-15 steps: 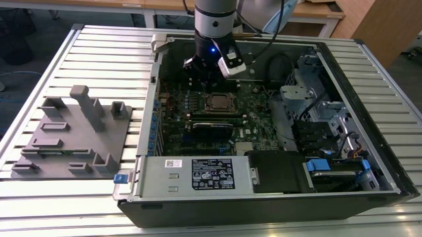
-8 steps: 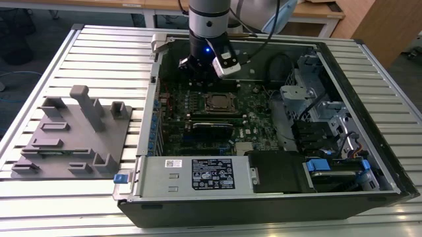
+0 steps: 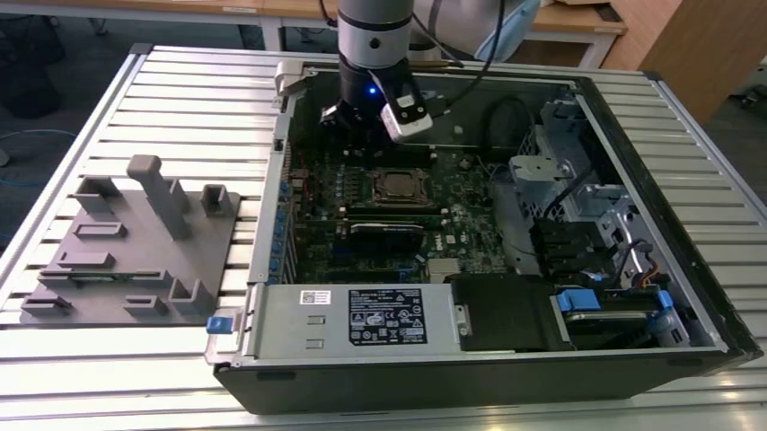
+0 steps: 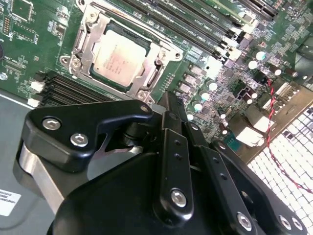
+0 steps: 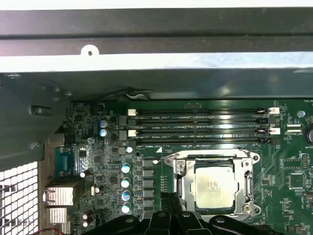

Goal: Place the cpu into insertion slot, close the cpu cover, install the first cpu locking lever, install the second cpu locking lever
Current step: 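Install the first cpu locking lever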

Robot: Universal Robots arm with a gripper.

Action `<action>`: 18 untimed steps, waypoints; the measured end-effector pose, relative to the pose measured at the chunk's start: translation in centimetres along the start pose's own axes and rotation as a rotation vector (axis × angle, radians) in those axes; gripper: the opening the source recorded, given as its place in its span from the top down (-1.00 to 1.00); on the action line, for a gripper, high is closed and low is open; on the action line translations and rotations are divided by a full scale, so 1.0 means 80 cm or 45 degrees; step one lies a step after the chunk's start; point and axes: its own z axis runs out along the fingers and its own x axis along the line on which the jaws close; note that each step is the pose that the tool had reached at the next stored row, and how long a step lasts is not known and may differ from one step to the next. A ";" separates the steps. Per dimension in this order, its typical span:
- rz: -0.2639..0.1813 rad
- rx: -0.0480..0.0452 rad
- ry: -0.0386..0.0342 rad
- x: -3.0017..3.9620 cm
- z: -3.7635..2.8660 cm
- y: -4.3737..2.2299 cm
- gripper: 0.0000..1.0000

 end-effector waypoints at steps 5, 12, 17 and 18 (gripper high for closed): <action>0.000 -0.001 -0.0005 0.0047 -0.0001 -0.0001 0.79; 0.000 0.000 -0.0004 0.0049 -0.0019 -0.0001 0.79; 0.000 -0.001 -0.0005 0.0050 -0.0029 -0.0001 0.79; 0.000 0.000 -0.0004 0.0051 -0.0030 -0.0001 0.79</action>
